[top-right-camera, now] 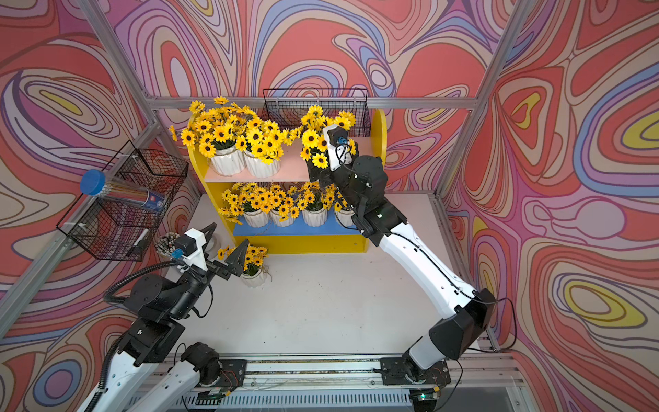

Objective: Take the sunflower pots off the shelves
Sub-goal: Pick up the sunflower pot from the shelf, then place the sunflower pot at the center of the board.

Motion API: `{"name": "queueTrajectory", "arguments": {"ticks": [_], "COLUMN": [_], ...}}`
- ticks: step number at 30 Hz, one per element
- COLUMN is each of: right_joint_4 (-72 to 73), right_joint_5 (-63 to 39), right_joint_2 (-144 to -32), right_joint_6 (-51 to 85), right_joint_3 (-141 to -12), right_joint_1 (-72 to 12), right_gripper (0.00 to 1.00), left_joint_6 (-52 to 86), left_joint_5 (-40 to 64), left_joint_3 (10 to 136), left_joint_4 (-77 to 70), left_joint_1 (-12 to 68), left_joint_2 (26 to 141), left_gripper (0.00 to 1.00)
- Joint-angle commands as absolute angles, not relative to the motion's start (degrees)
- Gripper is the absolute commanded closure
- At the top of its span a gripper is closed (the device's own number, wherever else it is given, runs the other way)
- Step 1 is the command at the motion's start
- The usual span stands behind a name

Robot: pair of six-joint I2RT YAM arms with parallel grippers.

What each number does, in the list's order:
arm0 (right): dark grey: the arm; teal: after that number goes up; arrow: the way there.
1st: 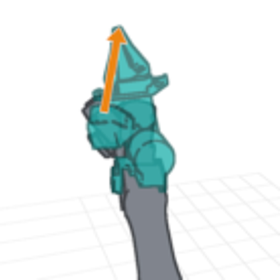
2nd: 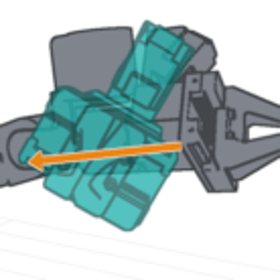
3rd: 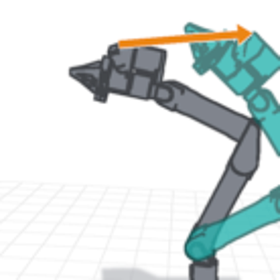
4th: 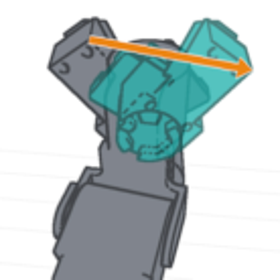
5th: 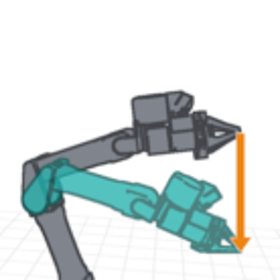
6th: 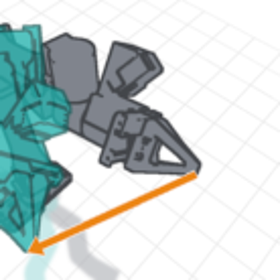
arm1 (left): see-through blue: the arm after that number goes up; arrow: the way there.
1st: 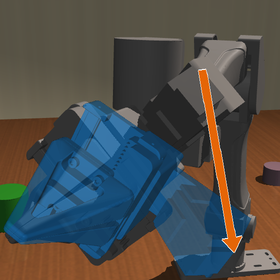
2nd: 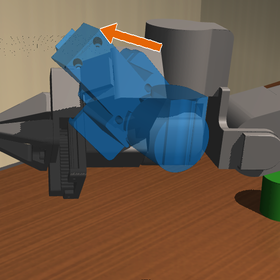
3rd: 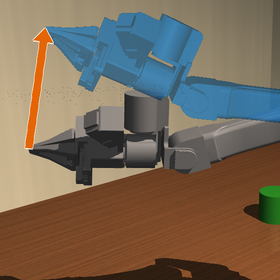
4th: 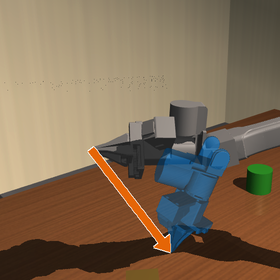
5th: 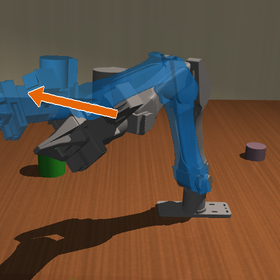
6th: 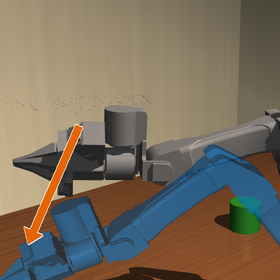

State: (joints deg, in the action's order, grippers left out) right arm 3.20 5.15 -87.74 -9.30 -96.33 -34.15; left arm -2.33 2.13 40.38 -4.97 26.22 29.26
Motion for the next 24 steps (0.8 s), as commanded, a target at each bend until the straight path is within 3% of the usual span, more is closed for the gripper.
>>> {"name": "queueTrajectory", "arguments": {"ticks": [1,17,24], "right_joint_4": [8.6,8.1,6.1], "right_joint_5": [5.6,3.7,5.8], "right_joint_2": [-83.9,-74.7,-72.1], "right_joint_6": [-9.2,-6.3,-10.2], "right_joint_3": [-94.9,-85.7,-80.3], "right_joint_1": [-33.9,-35.5,-47.4], "right_gripper": [1.00,1.00,1.00], "left_joint_6": [-2.3,-1.9,-1.6], "left_joint_5": [2.9,3.5,3.2], "left_joint_3": [40.4,40.6,41.1], "left_joint_4": [-6.3,-6.3,-5.4], "left_joint_1": [26.4,26.4,26.4], "left_joint_2": [29.6,30.7,30.9], "left_gripper": [0.00,0.00,0.00]}}
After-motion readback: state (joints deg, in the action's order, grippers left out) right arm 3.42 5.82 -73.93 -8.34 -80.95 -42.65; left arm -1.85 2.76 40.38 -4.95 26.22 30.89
